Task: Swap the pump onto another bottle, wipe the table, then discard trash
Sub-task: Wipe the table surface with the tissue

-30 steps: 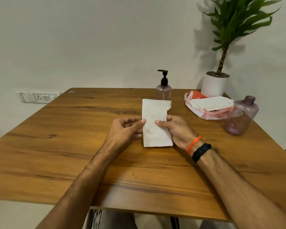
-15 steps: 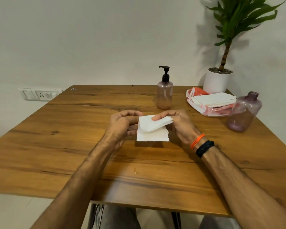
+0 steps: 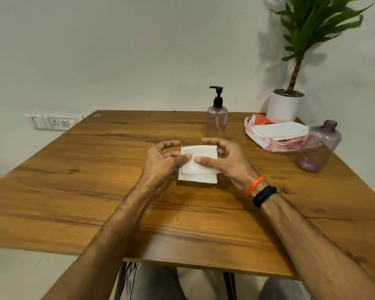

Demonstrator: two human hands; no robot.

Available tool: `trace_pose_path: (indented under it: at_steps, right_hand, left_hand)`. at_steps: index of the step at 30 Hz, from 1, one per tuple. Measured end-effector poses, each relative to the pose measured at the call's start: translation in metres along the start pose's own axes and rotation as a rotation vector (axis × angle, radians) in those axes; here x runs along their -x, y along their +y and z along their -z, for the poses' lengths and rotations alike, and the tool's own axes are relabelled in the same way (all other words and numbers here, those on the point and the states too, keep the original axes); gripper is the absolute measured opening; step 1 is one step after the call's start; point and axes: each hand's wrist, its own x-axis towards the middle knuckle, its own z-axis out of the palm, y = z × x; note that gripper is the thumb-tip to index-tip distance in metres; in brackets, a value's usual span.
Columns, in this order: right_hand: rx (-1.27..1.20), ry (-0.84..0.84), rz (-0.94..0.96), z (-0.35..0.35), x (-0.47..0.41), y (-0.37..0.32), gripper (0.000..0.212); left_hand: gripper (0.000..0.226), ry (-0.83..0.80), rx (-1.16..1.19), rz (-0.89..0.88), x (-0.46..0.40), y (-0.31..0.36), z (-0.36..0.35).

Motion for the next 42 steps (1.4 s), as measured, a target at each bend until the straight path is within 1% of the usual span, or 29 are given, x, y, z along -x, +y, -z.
trace_pose_path:
  at_steps: [1, 3, 5, 7, 8, 9, 10, 12, 14, 15, 16, 18, 20, 22, 24, 28, 32, 37, 42]
  right_hand:
    - [-0.028, -0.012, -0.053, -0.002, -0.001, 0.001, 0.057]
    - [-0.055, -0.055, -0.138, -0.007, -0.002, 0.001, 0.056]
    - [-0.075, -0.081, -0.181, -0.009, -0.005, -0.001, 0.043]
    - [-0.082, -0.056, -0.178, -0.008, -0.008, -0.005, 0.028]
    - [-0.053, -0.037, -0.166, -0.007, -0.011, -0.006, 0.024]
    - [0.010, -0.017, -0.155, -0.006, -0.015, -0.007, 0.021]
    - [0.107, 0.012, -0.142, -0.005, -0.019, -0.008, 0.020]
    - [0.374, 0.080, -0.084, -0.005, -0.026, -0.010, 0.022]
    - [0.651, 0.137, 0.057, -0.007, -0.031, -0.011, 0.029]
    - [0.775, 0.129, 0.130, -0.008, -0.033, -0.011, 0.031]
    - [0.878, 0.097, 0.178, -0.009, -0.034, -0.010, 0.036]
    - [1.046, -0.011, 0.183, -0.012, -0.039, -0.004, 0.049]
    - [1.203, -0.128, 0.122, -0.012, -0.042, 0.003, 0.051]
    - [1.292, -0.226, 0.080, -0.015, -0.044, 0.012, 0.048]
    - [1.296, -0.290, 0.086, -0.020, -0.047, 0.021, 0.045]
    - [1.235, -0.353, 0.066, -0.033, -0.059, 0.024, 0.046]
    - [1.224, -0.427, 0.124, -0.050, -0.058, 0.022, 0.048]
    - [1.137, -0.567, 0.222, -0.056, -0.022, 0.018, 0.048]
    - [0.997, -0.664, 0.261, -0.046, 0.029, 0.000, 0.046]
  left_hand:
    - [0.055, 0.003, -0.013, -0.009, 0.000, 0.000, -0.001]
    - [0.055, 0.006, -0.059, -0.032, -0.001, 0.000, -0.001]
    - [0.055, 0.001, -0.069, -0.048, -0.003, 0.000, 0.001]
    - [0.054, -0.004, -0.053, -0.059, -0.006, -0.001, 0.008]
    - [0.054, -0.002, -0.081, -0.070, -0.008, -0.003, 0.013]
    - [0.052, 0.009, -0.161, -0.093, -0.010, -0.005, 0.020]
    - [0.050, 0.028, -0.297, -0.135, -0.011, -0.008, 0.029]
    - [0.047, 0.054, -0.630, -0.229, -0.014, -0.014, 0.049]
    - [0.046, 0.007, -0.885, -0.278, -0.015, -0.017, 0.068]
    - [0.045, -0.016, -0.991, -0.289, -0.015, -0.020, 0.077]
    - [0.045, -0.029, -1.095, -0.296, -0.016, -0.022, 0.084]
    - [0.047, -0.044, -1.234, -0.290, -0.017, -0.028, 0.093]
    - [0.048, -0.055, -1.273, -0.289, -0.017, -0.032, 0.096]
    - [0.049, -0.058, -1.288, -0.303, -0.018, -0.035, 0.097]
    - [0.049, -0.042, -1.295, -0.313, -0.020, -0.038, 0.097]
    - [0.049, -0.024, -1.310, -0.305, -0.020, -0.039, 0.097]
    - [0.049, -0.019, -1.314, -0.299, -0.020, -0.039, 0.096]
    - [0.049, 0.009, -1.331, -0.293, -0.021, -0.041, 0.095]
    - [0.049, 0.008, -1.331, -0.300, -0.021, -0.042, 0.095]
